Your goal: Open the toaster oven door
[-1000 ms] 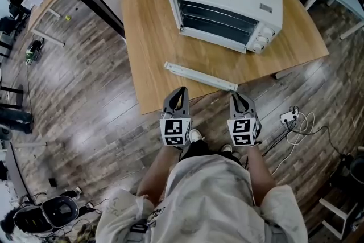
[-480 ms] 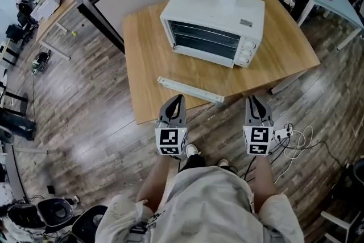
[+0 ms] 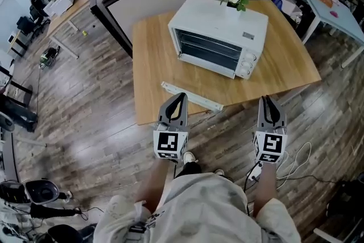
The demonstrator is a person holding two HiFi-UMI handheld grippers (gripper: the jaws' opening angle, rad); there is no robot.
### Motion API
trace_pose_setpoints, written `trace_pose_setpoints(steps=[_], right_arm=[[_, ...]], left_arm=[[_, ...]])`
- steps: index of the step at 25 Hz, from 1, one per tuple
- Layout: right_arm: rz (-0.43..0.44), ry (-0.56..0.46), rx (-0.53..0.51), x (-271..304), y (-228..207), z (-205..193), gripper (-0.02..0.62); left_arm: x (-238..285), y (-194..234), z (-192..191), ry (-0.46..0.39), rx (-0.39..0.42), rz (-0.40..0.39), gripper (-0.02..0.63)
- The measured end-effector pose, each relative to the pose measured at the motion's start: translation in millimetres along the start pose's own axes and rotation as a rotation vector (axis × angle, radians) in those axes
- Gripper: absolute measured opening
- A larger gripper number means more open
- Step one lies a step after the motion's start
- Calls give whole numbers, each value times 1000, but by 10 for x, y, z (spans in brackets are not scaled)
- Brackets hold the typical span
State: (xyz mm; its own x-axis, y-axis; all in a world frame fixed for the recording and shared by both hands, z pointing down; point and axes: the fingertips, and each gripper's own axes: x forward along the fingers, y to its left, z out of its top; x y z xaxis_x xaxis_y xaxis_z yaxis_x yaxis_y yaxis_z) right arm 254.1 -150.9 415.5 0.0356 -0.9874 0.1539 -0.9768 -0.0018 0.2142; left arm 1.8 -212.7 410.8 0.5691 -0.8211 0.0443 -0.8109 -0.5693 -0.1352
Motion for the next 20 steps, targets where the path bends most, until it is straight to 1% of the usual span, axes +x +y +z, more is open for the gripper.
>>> trace_pose_setpoints(steps=[3,8,15,20], right_arm=[[-8,-37,0,-28,-50,106,67],[-2,-68,2,-47,-52,234,67],[3,-66,-4,-8,-66,180,63],[15,-65,-7,29,-13,193,29]], left_arm=[[-40,32,136,-33,12,18,14],[-65,102,252,-61,18,49,14],[-60,118,231,-63,18,61,14],[-58,146,229,-56,13,67,14]])
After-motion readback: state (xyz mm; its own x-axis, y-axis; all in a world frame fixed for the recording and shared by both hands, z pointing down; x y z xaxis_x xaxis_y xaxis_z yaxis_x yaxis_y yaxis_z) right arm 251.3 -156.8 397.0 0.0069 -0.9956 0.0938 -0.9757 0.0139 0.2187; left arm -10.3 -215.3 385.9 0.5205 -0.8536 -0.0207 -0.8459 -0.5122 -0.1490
